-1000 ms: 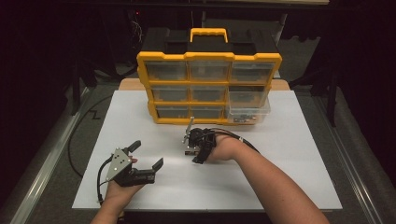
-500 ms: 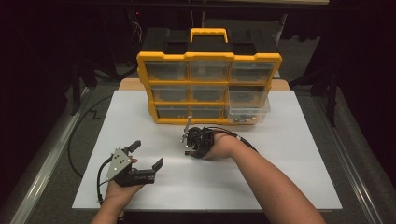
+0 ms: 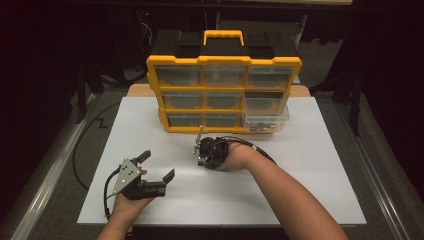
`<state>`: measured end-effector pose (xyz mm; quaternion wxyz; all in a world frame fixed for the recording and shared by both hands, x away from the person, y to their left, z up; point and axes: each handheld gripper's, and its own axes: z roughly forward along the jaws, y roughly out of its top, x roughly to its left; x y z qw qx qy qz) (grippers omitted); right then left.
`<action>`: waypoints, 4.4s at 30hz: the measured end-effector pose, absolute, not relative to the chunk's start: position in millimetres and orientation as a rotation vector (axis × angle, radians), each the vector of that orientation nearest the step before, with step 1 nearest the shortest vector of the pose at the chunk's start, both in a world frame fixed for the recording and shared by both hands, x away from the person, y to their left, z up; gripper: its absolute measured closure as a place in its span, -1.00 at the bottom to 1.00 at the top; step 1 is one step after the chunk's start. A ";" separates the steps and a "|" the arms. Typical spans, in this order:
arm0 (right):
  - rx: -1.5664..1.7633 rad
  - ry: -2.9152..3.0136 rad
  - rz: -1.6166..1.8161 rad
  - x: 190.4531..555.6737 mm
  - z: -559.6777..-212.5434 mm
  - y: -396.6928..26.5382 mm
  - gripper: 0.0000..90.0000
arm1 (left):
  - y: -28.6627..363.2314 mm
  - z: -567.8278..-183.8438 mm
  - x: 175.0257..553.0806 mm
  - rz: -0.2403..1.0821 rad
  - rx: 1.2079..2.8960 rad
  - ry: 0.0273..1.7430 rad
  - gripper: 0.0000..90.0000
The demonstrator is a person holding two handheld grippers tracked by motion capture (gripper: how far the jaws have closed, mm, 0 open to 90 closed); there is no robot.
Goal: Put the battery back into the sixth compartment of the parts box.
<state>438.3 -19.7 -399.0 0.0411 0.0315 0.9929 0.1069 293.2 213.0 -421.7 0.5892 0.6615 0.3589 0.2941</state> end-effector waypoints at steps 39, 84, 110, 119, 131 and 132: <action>0.173 3.023 0.275 403.9 -384.4 -97.5 0.76 | 212.6 -422.2 293.4 0.693 1.550 0.838 -0.98; 0.277 3.011 0.213 394.1 -340.7 -175.3 0.76 | 212.5 -422.0 292.7 0.696 1.551 0.839 -0.98; 0.277 2.987 0.204 396.6 -278.3 -177.9 0.76 | 213.3 -421.5 292.1 0.696 1.544 0.841 -0.98; 0.278 2.971 0.205 401.2 -261.8 -176.1 0.76 | 213.3 -421.5 292.3 0.695 1.543 0.841 -0.98; 0.290 2.972 0.202 411.5 -252.2 -176.5 0.76 | 213.3 -421.6 292.5 0.694 1.542 0.842 -0.98; 0.295 2.972 0.196 412.1 -250.6 -176.3 0.76 | 213.2 -421.6 292.6 0.695 1.542 0.842 -0.98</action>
